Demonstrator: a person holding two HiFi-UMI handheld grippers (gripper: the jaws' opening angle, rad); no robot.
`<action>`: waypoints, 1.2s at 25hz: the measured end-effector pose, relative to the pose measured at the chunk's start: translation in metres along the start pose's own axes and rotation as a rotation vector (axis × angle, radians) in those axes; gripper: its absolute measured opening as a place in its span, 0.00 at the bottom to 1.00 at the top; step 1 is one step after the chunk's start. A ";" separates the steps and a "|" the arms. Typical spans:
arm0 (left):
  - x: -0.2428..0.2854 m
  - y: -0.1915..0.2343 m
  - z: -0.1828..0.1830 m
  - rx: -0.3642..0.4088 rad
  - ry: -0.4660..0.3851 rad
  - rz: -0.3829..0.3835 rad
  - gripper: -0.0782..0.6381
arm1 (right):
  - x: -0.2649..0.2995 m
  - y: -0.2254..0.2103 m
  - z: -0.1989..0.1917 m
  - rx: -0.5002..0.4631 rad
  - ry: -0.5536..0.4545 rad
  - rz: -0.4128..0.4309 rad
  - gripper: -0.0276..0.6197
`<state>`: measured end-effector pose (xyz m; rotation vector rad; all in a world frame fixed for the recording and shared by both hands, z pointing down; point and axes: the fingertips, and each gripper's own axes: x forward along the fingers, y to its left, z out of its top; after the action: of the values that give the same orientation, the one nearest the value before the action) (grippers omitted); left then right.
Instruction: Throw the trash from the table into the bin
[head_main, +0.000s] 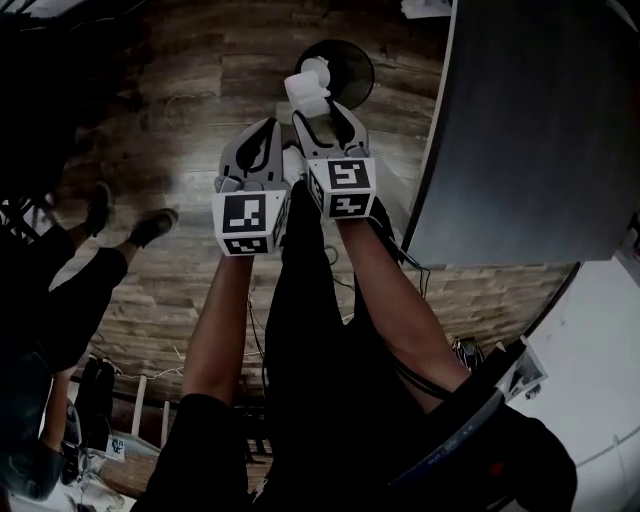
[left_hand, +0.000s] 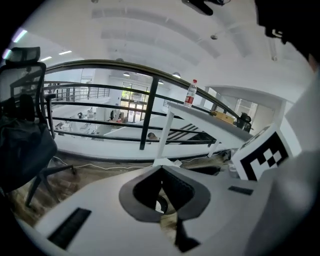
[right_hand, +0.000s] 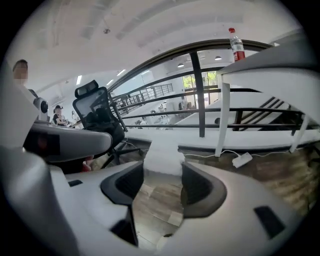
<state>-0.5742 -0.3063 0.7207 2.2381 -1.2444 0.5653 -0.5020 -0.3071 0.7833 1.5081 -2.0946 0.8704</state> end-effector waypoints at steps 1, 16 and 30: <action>0.006 0.001 -0.005 0.012 0.003 -0.006 0.12 | 0.006 -0.002 -0.007 -0.006 -0.001 -0.002 0.42; 0.054 0.024 -0.082 0.019 0.037 -0.031 0.12 | 0.060 -0.016 -0.085 0.072 -0.026 -0.085 0.42; 0.138 0.010 -0.143 -0.016 0.094 -0.143 0.12 | 0.103 -0.109 -0.149 0.190 -0.003 -0.286 0.42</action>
<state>-0.5300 -0.3126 0.9146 2.2383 -1.0300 0.5959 -0.4365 -0.2976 0.9839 1.8501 -1.7785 0.9766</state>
